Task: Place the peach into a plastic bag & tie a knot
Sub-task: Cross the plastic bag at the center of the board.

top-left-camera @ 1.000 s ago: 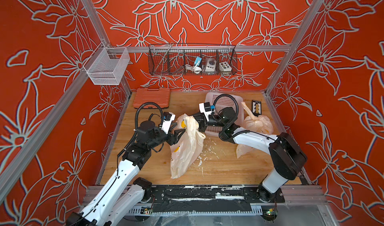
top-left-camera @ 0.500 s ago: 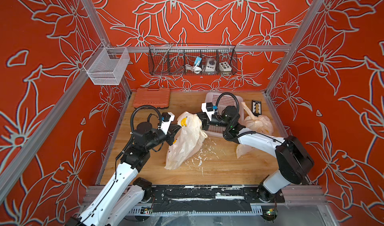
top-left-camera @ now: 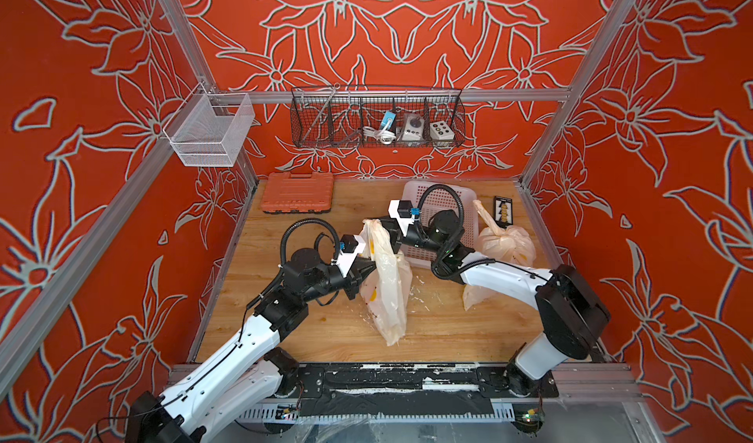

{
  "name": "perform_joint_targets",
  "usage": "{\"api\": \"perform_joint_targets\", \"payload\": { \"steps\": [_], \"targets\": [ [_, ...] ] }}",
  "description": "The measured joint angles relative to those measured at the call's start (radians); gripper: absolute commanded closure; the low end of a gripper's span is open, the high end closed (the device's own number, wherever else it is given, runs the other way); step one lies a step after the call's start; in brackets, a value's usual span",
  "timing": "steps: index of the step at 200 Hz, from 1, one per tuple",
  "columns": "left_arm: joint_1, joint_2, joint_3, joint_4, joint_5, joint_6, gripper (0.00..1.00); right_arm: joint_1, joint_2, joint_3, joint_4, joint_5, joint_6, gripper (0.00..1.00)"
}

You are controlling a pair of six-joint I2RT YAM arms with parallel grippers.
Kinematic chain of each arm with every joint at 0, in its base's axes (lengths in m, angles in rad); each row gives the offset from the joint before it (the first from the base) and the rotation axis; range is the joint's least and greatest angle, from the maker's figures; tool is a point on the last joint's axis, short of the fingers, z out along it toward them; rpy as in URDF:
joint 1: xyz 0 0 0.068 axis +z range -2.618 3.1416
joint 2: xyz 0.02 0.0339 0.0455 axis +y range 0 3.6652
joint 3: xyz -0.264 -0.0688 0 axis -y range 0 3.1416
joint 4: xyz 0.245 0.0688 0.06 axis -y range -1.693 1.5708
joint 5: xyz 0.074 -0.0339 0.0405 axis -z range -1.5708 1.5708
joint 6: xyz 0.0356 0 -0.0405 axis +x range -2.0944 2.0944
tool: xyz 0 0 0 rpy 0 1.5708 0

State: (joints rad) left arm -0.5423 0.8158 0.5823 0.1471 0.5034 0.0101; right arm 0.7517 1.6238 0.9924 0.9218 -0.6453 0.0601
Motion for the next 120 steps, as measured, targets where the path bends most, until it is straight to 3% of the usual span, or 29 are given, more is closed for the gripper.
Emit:
{"api": "perform_joint_targets", "payload": {
  "steps": [46,101,120],
  "targets": [
    [-0.024,-0.057,0.0,-0.043,-0.099,0.018,1.0,-0.007,0.006,-0.04,-0.028,0.048,-0.154,1.0],
    [-0.027,0.034,0.006,-0.008,-0.049,-0.026,1.0,0.009,0.027,-0.003,0.048,0.005,-0.042,1.0],
    [-0.027,0.039,-0.007,0.016,-0.053,-0.037,0.89,0.017,0.026,0.015,0.066,-0.065,0.01,1.0]
  ]
}}
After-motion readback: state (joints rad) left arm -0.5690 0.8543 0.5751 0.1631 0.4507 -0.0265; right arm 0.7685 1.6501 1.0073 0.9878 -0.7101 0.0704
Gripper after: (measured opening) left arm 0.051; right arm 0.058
